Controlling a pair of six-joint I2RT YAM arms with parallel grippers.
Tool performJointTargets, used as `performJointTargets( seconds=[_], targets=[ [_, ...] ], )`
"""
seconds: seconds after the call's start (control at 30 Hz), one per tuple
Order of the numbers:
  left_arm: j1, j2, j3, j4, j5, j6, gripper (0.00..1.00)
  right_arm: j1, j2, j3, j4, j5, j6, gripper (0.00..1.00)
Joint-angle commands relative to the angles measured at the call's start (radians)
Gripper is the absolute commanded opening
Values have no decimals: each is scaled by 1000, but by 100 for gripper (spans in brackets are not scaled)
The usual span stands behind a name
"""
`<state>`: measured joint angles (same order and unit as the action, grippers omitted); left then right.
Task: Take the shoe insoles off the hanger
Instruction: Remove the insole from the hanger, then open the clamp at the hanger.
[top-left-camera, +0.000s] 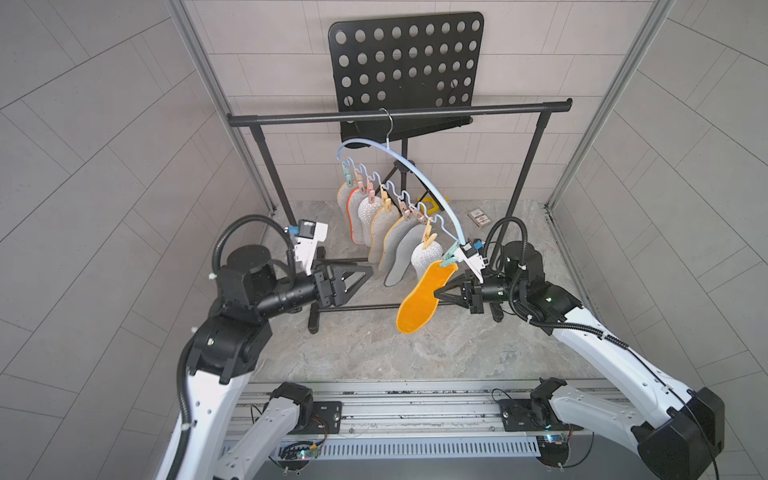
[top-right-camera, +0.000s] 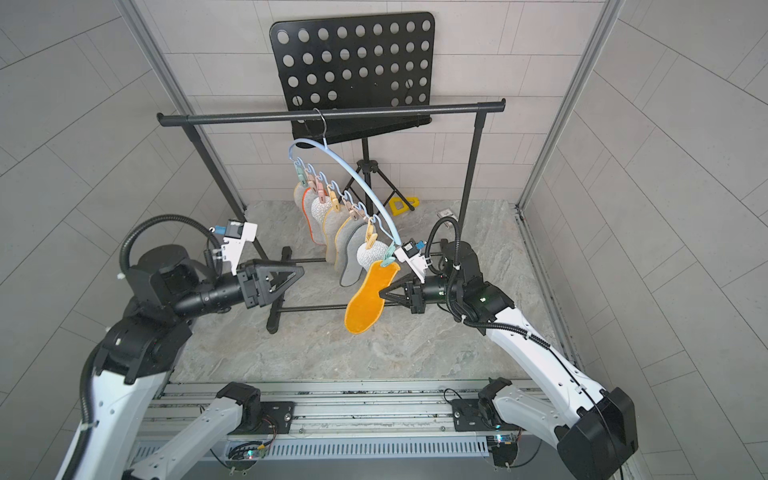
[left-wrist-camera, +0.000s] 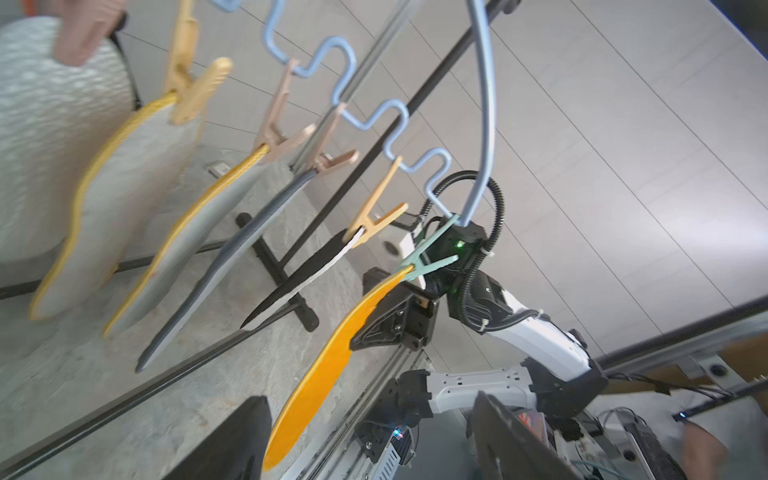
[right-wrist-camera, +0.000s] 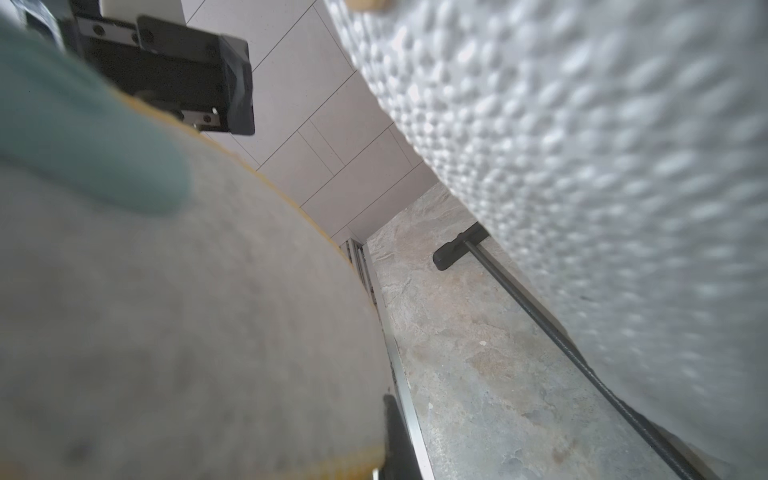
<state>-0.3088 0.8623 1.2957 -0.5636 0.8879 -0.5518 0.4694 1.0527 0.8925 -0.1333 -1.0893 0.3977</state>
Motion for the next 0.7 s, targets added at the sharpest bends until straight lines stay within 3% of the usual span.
performJointTargets(
  seconds=[0.0,0.27,0.67],
  targets=[
    [-94,114,97,48,-14,114,84,8,-9,35,-48,-16,12,0],
    [-264,248,171,18,-23,250,89,9,-28,43,-119,-15,-13,0],
    [-393,411,310,-62,-137,418,91,9,-39,53,-170,-16,-17,0]
  ],
)
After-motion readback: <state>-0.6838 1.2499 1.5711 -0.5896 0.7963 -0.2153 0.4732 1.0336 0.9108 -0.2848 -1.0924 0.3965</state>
